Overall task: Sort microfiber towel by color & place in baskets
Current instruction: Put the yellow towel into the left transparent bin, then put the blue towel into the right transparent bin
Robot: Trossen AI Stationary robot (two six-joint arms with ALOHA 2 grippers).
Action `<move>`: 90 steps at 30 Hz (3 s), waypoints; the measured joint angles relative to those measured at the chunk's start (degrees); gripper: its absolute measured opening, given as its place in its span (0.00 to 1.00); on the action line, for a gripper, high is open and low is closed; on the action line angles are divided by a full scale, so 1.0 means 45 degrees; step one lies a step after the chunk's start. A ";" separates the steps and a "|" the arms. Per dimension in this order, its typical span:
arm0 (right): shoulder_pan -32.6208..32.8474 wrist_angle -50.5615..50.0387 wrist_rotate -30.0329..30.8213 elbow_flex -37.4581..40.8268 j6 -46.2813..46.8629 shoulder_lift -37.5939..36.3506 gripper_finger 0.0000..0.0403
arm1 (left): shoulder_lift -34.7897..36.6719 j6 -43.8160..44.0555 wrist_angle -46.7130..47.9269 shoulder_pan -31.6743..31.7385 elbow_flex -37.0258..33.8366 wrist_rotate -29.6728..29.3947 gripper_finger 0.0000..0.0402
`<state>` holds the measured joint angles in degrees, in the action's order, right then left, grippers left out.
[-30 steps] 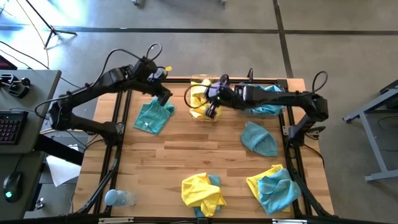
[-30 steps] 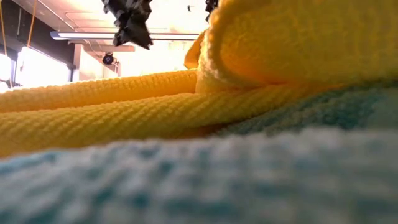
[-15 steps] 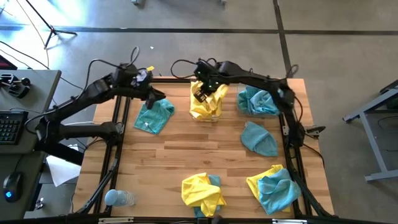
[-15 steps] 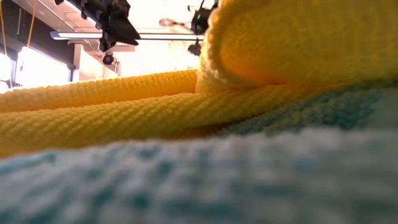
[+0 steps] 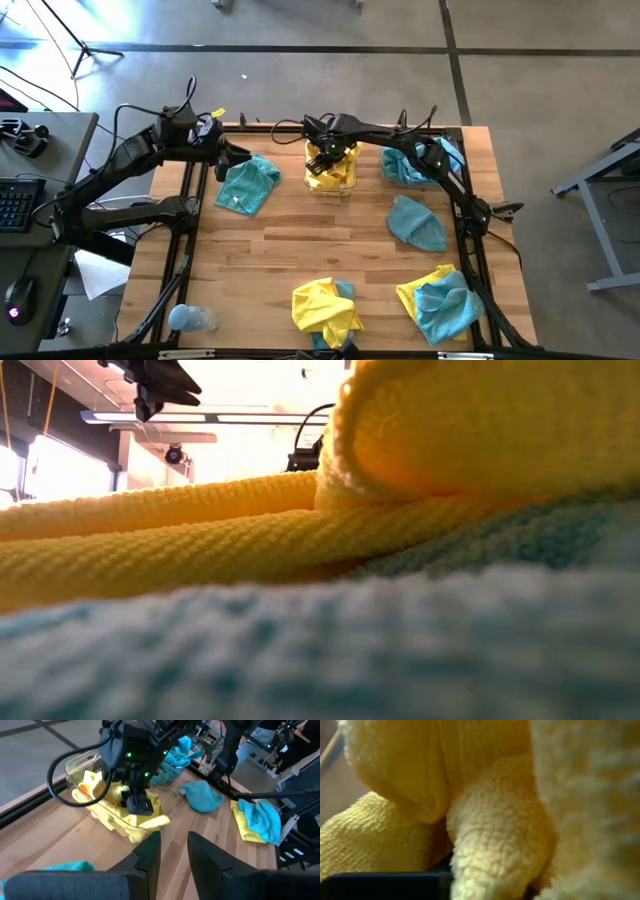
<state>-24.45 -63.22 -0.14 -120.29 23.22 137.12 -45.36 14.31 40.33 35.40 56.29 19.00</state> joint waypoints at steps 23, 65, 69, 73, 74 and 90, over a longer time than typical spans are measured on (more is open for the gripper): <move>0.0155 -0.0398 0.0648 0.0054 0.0735 -0.3279 0.45 | 0.0088 -0.0311 0.0507 0.0000 0.0000 -0.0022 0.21; 0.0393 -0.0496 0.1422 0.0059 0.0098 -0.2943 0.35 | 0.0088 0.0238 0.0808 -0.0039 0.0010 -0.0228 0.21; 0.0448 -0.1603 0.1469 0.0059 0.0295 -0.3433 0.37 | 0.0067 0.0223 0.0883 -0.0039 0.0010 -0.0577 0.21; 0.0832 -0.2709 0.2451 0.0059 0.0306 -0.3531 0.37 | -0.0108 0.0121 0.1215 -0.0039 0.0010 -0.1451 0.21; 0.0993 -0.3045 0.2781 0.0082 0.0306 -0.3531 0.37 | -0.0208 0.0121 0.1365 -0.0039 0.0014 -0.1676 0.21; 0.4174 -0.5515 0.5900 0.2030 0.3941 -0.5043 0.23 | -0.3186 -0.0991 0.2217 -0.0068 0.0015 -0.2101 0.21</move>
<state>-5.66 -88.04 26.41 -111.16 40.96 114.42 -59.70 9.85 50.30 35.09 56.36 9.54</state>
